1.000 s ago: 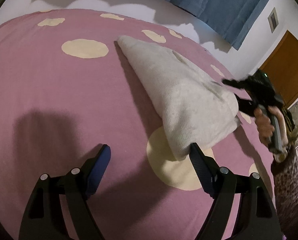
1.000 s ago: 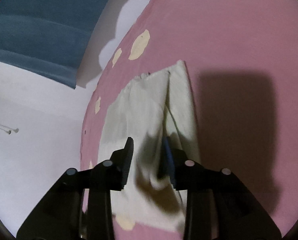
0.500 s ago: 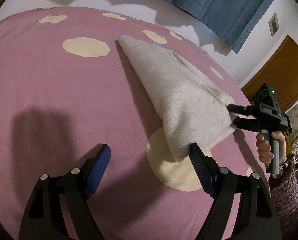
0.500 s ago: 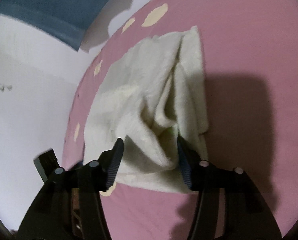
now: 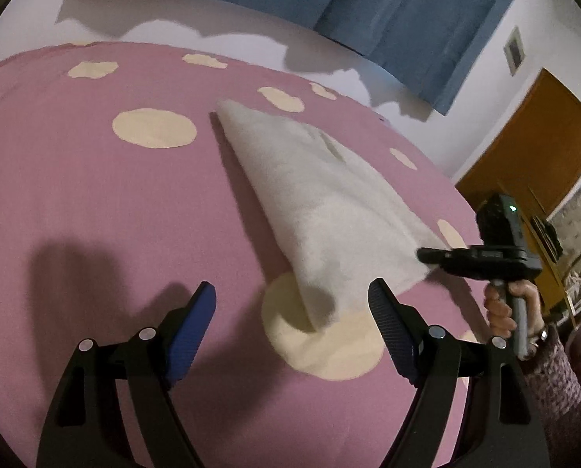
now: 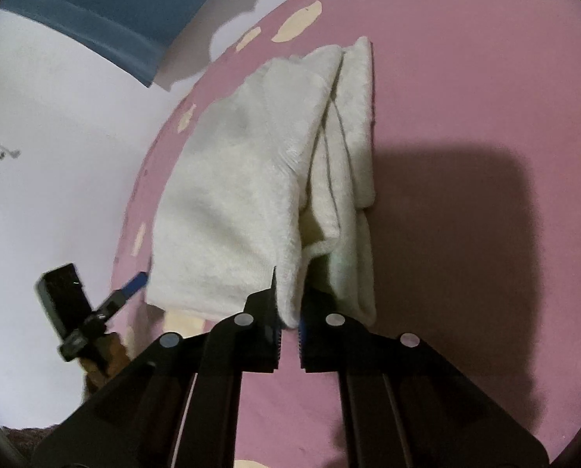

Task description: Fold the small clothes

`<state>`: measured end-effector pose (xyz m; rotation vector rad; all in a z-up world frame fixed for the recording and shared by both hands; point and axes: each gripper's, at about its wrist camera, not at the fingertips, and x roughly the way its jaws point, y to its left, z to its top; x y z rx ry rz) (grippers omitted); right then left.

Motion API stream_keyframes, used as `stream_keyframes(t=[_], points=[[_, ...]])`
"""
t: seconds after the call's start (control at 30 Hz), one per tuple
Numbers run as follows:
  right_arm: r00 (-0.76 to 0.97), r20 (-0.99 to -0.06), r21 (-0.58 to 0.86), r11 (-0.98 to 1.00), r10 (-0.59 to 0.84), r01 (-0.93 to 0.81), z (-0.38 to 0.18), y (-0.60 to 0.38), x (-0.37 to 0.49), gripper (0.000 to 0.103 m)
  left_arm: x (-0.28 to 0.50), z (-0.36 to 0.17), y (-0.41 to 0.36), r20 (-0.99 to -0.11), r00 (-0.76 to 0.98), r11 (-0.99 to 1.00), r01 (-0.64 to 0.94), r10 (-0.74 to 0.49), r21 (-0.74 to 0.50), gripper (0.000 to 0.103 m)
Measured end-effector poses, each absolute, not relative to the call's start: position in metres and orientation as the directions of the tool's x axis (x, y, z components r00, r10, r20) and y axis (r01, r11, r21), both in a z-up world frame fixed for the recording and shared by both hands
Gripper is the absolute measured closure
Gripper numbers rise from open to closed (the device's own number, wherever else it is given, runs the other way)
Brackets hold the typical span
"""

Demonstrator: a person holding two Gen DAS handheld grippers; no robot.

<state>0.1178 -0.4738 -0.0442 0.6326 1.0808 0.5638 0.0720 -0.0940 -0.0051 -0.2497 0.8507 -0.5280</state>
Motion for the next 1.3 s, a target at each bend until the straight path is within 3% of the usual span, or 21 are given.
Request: stream_keyframes(t=[0.07,0.13,0.2,0.37,0.4,0.6,0.77,0.93,1.13,1.3], points=[[0.373,-0.601,0.73,0.676,0.707,-0.104,-0.041,-0.478,0.12,0.086,0.078,-0.012,-0.093,-0.659,0.534,0.848,0.319,-0.53,-0.423,0.024],[0.375,-0.575,0.758,0.646,0.727,-0.092,-0.04,-0.485,0.124,0.068,0.082,-0.02,-0.093,-0.673,0.526,0.854,0.293,-0.52,-0.431,0.024],[0.338,-0.546,0.796,0.601,0.767,-0.079,-0.043,-0.484,0.135,0.062,0.084,-0.026,-0.092,-0.681,0.514,0.853,0.283,-0.521,-0.438,0.024],[0.326,-0.543,0.81,0.585,0.774,-0.04,-0.042,-0.479,0.16,0.062,0.083,-0.026,-0.088,-0.675,0.518,0.849,0.27,-0.526,-0.454,0.024],[0.326,-0.537,0.816,0.578,0.778,-0.034,-0.04,-0.479,0.16,0.058,0.082,-0.026,-0.088,-0.672,0.519,0.847,0.27,-0.528,-0.457,0.024],[0.215,-0.585,0.783,0.614,0.782,-0.101,-0.043,-0.466,0.121,0.056,0.084,-0.029,-0.085,-0.663,0.513,0.835,0.264,-0.546,-0.483,0.024],[0.293,-0.576,0.766,0.629,0.763,-0.13,-0.014,-0.488,0.105,0.051,0.085,-0.028,-0.086,-0.659,0.516,0.834,0.263,-0.547,-0.486,0.024],[0.37,-0.571,0.772,0.633,0.733,-0.063,-0.01,-0.505,0.134,0.049,0.085,-0.028,-0.085,-0.654,0.518,0.83,0.264,-0.552,-0.492,0.024],[0.314,-0.604,0.771,0.636,0.733,-0.003,-0.033,-0.487,0.171,0.049,0.087,-0.03,-0.083,-0.647,0.514,0.822,0.26,-0.563,-0.507,0.024],[0.308,-0.57,0.799,0.602,0.761,-0.008,-0.034,-0.48,0.187,0.048,0.086,-0.03,-0.081,-0.64,0.513,0.814,0.257,-0.572,-0.521,0.024]])
